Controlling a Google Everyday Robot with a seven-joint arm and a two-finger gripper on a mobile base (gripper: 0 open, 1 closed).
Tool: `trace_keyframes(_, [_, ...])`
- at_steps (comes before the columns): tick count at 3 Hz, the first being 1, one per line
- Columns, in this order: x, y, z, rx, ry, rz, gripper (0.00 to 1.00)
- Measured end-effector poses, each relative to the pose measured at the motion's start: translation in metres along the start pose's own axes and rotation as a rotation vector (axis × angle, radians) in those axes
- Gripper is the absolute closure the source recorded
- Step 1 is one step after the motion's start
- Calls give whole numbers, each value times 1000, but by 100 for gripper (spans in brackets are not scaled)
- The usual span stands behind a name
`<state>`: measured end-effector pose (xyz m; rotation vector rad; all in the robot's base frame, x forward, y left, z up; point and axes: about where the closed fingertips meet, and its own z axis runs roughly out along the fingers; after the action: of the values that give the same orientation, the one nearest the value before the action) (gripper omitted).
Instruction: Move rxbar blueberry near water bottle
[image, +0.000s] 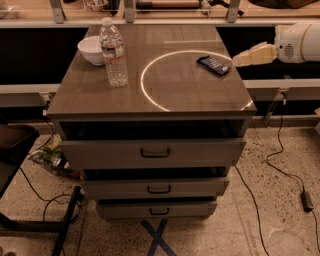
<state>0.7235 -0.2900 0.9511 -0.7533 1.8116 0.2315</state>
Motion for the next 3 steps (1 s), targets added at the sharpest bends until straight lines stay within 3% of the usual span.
trace_keyframes(1, [9, -1, 33, -63, -49, 27, 0])
trace_keyframes(3, [26, -18, 79, -127, -84, 61, 0])
